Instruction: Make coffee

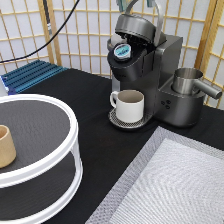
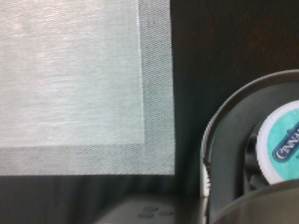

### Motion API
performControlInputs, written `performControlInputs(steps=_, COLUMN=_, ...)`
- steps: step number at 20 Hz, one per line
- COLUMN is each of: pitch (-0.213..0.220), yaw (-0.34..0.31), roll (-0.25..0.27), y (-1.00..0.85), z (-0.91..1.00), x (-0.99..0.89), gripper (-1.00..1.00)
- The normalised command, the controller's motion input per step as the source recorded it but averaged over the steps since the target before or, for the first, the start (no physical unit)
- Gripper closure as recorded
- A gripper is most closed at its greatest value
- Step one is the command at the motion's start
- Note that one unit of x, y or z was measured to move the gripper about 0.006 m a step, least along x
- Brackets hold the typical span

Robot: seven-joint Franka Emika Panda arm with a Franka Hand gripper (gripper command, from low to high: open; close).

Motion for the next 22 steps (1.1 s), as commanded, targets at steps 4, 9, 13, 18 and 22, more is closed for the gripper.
performControlInputs(steps=4, pitch=0.241, yaw=0.0, roll=-0.119, y=-0.07, z=0.08, x=0.33, gripper=-1.0)
performControlInputs(steps=9, pitch=0.183, yaw=0.004, roll=-0.02, y=-0.35, z=0.11, x=0.26, gripper=-1.0)
performControlInputs(steps=13, pitch=0.15, yaw=0.004, roll=0.0, y=-0.31, z=-0.04, x=0.34, gripper=-1.0)
performControlInputs(steps=18, pitch=0.046, yaw=0.0, roll=0.014, y=-0.34, z=-0.03, x=0.1, gripper=-1.0)
performControlInputs(steps=22, pitch=-0.001, yaw=0.0, roll=0.112, y=-0.85, z=0.62, x=-0.12, gripper=-1.0)
